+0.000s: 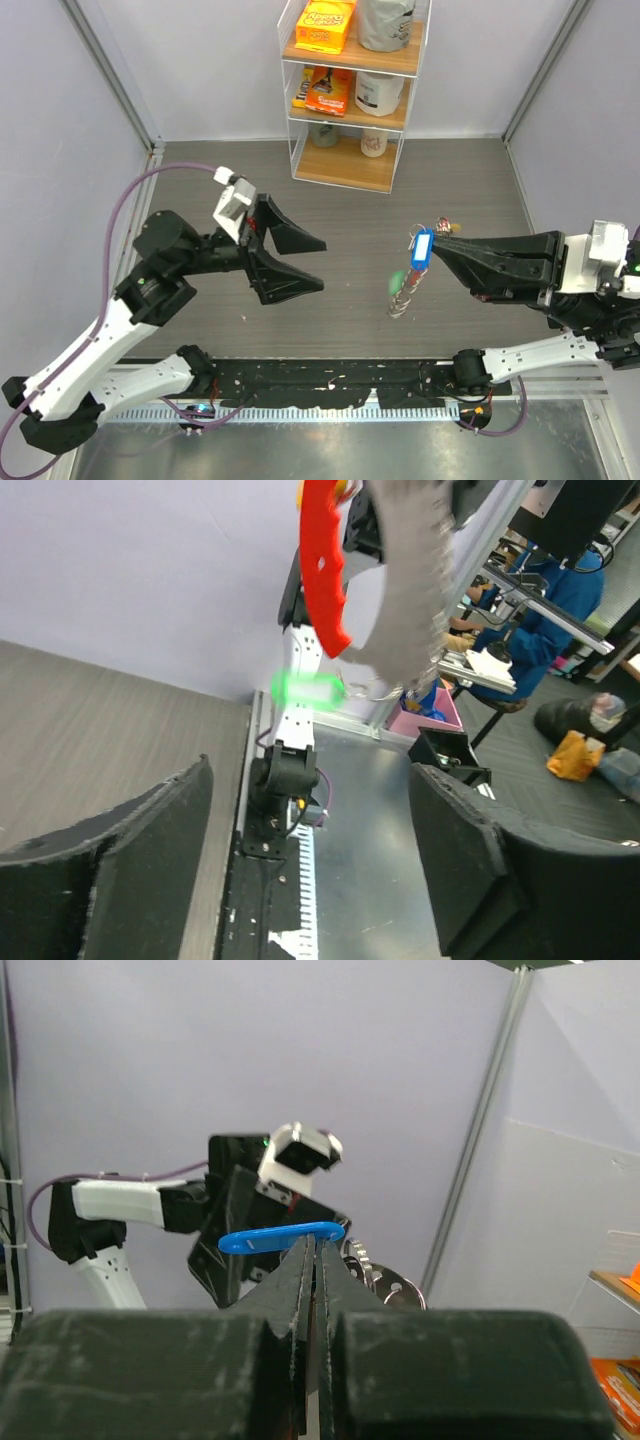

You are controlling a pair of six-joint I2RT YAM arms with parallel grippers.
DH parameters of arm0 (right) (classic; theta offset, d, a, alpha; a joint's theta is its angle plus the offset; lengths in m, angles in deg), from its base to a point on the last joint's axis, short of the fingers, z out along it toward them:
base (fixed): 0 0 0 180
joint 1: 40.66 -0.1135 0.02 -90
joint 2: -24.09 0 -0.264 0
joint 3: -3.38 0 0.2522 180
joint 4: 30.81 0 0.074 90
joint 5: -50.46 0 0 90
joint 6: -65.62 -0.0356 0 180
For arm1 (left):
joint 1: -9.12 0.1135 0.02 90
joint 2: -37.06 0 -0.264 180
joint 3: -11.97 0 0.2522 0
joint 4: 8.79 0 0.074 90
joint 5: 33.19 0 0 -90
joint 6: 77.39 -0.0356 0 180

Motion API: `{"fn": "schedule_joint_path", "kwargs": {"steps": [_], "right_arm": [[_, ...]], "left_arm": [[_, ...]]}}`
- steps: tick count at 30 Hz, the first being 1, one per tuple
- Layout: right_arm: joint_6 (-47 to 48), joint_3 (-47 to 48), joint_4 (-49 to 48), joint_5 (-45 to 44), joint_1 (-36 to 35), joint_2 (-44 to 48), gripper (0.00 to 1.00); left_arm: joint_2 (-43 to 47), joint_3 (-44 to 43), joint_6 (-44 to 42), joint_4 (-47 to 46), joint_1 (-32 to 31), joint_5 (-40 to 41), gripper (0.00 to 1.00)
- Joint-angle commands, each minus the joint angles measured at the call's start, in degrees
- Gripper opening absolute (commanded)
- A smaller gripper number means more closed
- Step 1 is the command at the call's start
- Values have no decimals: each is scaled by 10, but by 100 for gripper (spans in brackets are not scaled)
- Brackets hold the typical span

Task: Put the keys on the keyring

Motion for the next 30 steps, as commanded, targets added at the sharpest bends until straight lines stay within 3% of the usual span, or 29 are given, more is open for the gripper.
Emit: {"fn": "schedule_joint_path", "kwargs": {"steps": [1, 9, 17, 25, 30], "right_arm": [[8, 33, 66, -57, -3, -30, 5], [-58, 83, 192, -79, -1, -68, 5], [-159, 149, 317, -47, -2, -133, 5], [-203, 158, 358, 3, -1, -182, 6], [-211, 164, 359, 23, -1, -199, 6]], "left_arm": [[17, -87, -47, 88, 1, 12, 88], [-1, -136, -35, 37, 1, -30, 100], [-9, -125, -98, 7, 1, -61, 100], [-25, -97, -36, -79, -14, -135, 100], [-20, -84, -46, -66, -47, -149, 100]]}}
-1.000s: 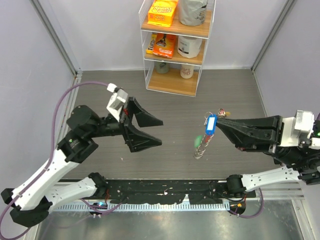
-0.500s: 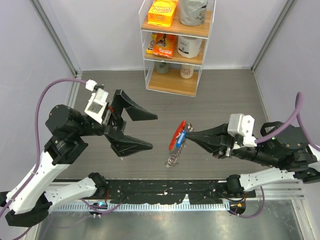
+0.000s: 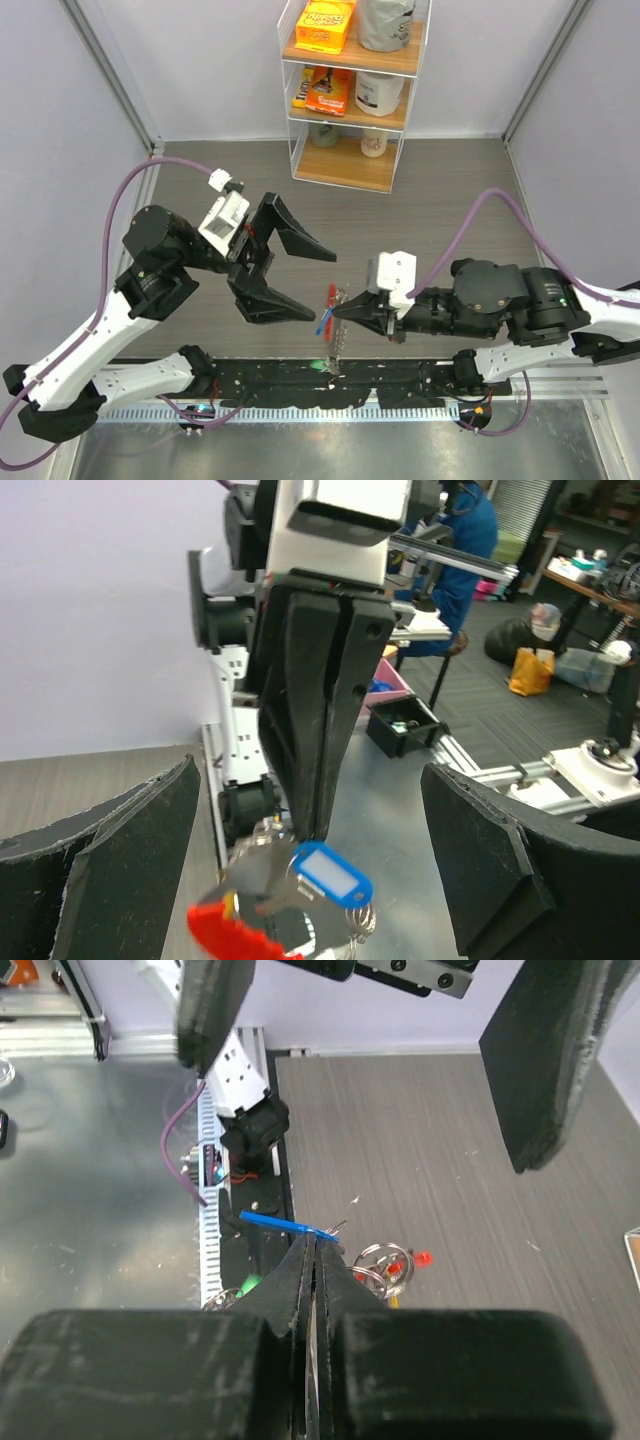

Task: Put the keys on the keyring

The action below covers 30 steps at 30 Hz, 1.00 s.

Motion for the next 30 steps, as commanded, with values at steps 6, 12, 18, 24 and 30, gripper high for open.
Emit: {"fn": "schedule_joint_path", "kwargs": {"steps": [6, 12, 18, 24, 30], "right_arm": [[-29, 30, -14, 32, -1, -18, 5], [-33, 30, -19, 32, -1, -21, 6], [-32, 33, -19, 34, -1, -24, 6], [-31, 34, -18, 37, -1, -24, 5], [-27, 38, -19, 42, -1, -21, 6]], "left_arm": [[23, 42, -21, 9, -45, -47, 100], [39, 72, -41, 39, -55, -30, 100], [26, 70, -56, 66, -64, -11, 100], [13, 66, -78, 100, -67, 5, 100], [9, 73, -89, 119, -67, 17, 95]]}}
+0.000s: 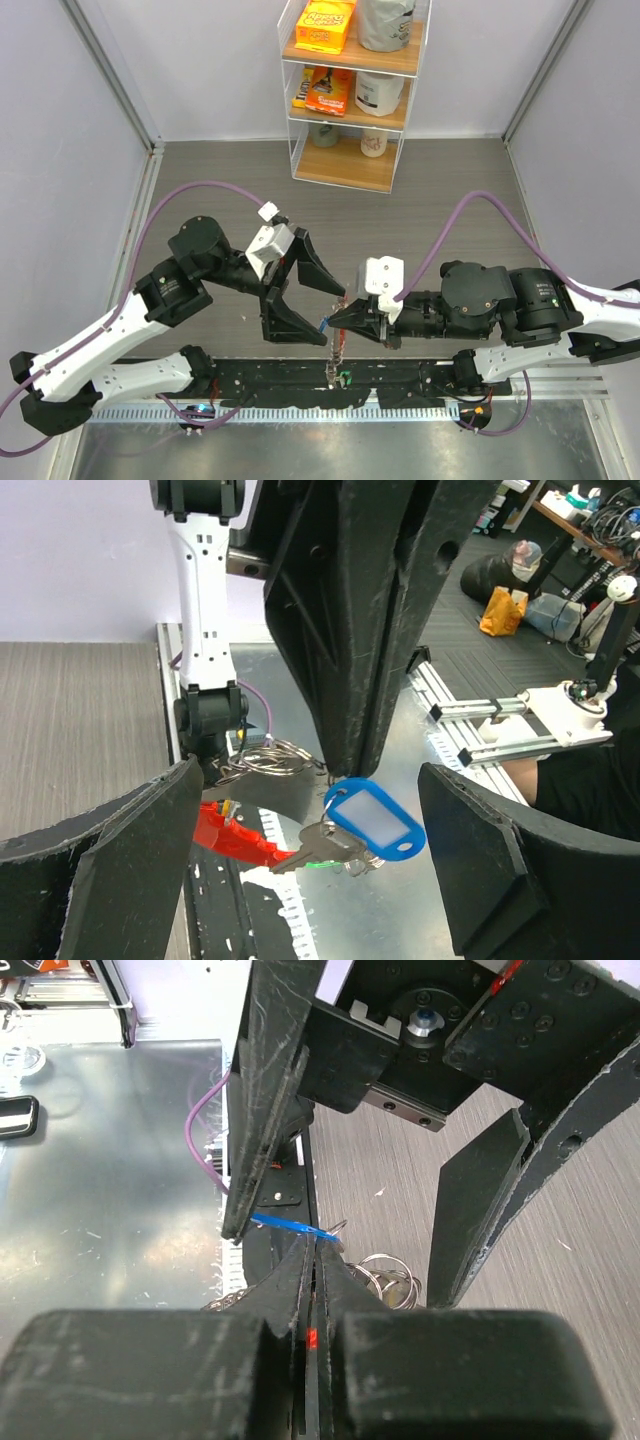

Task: Put the keys on the keyring

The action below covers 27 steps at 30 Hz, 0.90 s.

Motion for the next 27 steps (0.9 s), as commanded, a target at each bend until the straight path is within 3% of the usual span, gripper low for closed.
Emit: {"fn": "schedule_joint_path", "kwargs": {"steps": [1, 10, 21, 27], "right_arm": [[-3, 31, -38, 7, -1, 6, 6], [1, 30, -40, 6, -1, 15, 5], [3, 20, -50, 1, 0, 35, 6], [6, 7, -66, -7, 0, 44, 5]], "left_arm": [[4, -2, -20, 18, -3, 14, 94], [0, -2, -30, 45, -3, 18, 77], [1, -3, -29, 53, -3, 23, 63], [-10, -13, -25, 55, -3, 23, 45]]}}
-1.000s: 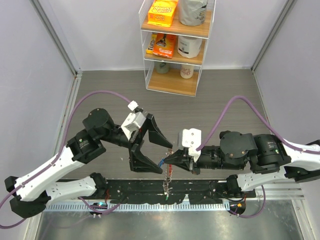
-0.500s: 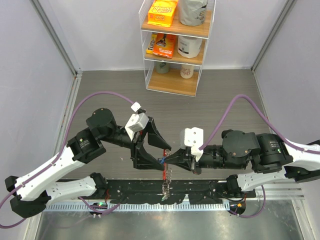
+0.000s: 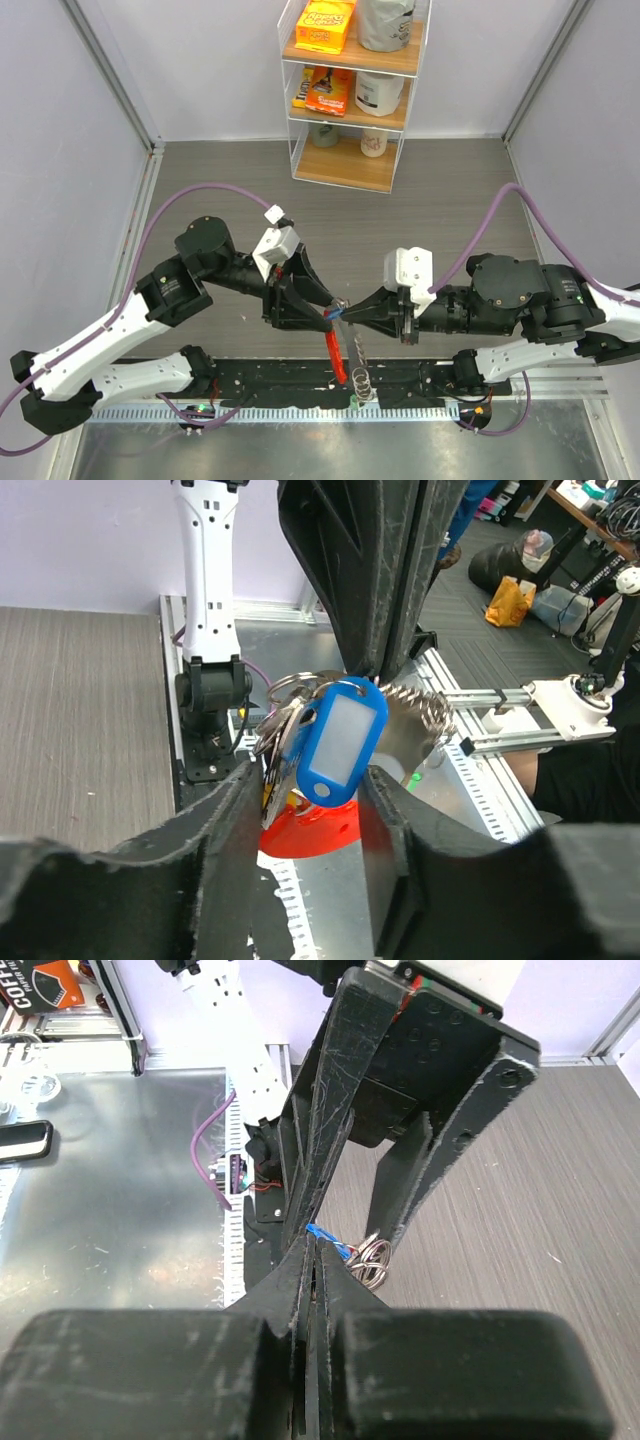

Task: Put the keys on the keyring

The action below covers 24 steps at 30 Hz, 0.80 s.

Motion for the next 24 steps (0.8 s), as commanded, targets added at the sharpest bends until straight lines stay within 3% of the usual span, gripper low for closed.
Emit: {"fn": "schedule_joint_path", "kwargs": {"steps": [1, 5, 6, 10, 12, 24], "right_arm": [[4, 1, -65, -11, -1, 13, 6], [6, -4, -70, -15, 0, 15, 5], [6, -4, -70, -15, 0, 15, 5], [5, -8, -71, -15, 0, 16, 5], [4, -12, -70, -17, 0, 16, 5], [-1, -27, -74, -48, -1, 14, 5]], "left_arm": [[-9, -16, -2, 5, -2, 6, 42], [-18, -24, 0, 7, -2, 7, 36], [-19, -25, 1, 6, -1, 10, 40], [-10, -24, -5, 15, -2, 36, 74], [-2, -24, -10, 16, -2, 40, 79], [42, -50, -32, 46, -1, 112, 82]]}}
